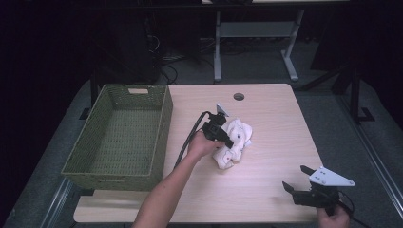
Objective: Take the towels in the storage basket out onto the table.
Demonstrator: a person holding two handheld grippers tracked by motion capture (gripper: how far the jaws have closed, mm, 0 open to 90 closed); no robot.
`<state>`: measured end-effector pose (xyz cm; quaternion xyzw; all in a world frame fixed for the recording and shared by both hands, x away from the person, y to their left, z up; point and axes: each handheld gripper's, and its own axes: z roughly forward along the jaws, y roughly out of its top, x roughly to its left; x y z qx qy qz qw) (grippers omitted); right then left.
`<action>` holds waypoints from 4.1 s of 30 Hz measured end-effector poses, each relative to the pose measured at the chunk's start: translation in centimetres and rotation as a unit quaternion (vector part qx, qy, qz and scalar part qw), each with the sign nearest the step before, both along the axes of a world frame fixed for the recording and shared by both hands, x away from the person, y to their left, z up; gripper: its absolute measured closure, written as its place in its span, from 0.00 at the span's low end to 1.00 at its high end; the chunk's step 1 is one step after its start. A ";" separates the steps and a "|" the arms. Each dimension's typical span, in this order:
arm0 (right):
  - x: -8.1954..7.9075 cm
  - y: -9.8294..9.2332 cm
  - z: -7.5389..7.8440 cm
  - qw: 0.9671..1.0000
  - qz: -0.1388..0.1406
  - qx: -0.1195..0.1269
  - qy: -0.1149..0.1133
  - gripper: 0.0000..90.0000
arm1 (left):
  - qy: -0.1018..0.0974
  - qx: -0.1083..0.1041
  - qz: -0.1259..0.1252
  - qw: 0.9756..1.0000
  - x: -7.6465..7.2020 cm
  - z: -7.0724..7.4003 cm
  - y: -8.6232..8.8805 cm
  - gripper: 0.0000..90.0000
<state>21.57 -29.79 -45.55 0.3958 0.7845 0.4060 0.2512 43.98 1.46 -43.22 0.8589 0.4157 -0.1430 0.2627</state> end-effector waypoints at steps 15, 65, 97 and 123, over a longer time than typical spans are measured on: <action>0.0 0.2 0.0 1.000 0.001 0.000 0.001 0.15 | -0.003 0.007 -0.001 1.000 -0.2 -0.5 0.1 0.79; 0.1 0.1 -0.2 1.000 -0.005 -0.006 0.007 0.15 | -0.072 -0.052 0.002 0.996 -2.2 4.3 3.2 0.54; 0.2 0.2 -0.6 1.000 -0.010 -0.009 0.014 0.15 | -0.117 -0.076 -0.005 0.990 -5.9 4.9 7.2 0.30; 0.2 0.5 -0.7 1.000 -0.010 -0.012 0.020 0.15 | -0.133 -0.104 -0.033 0.985 -10.5 4.2 8.7 0.29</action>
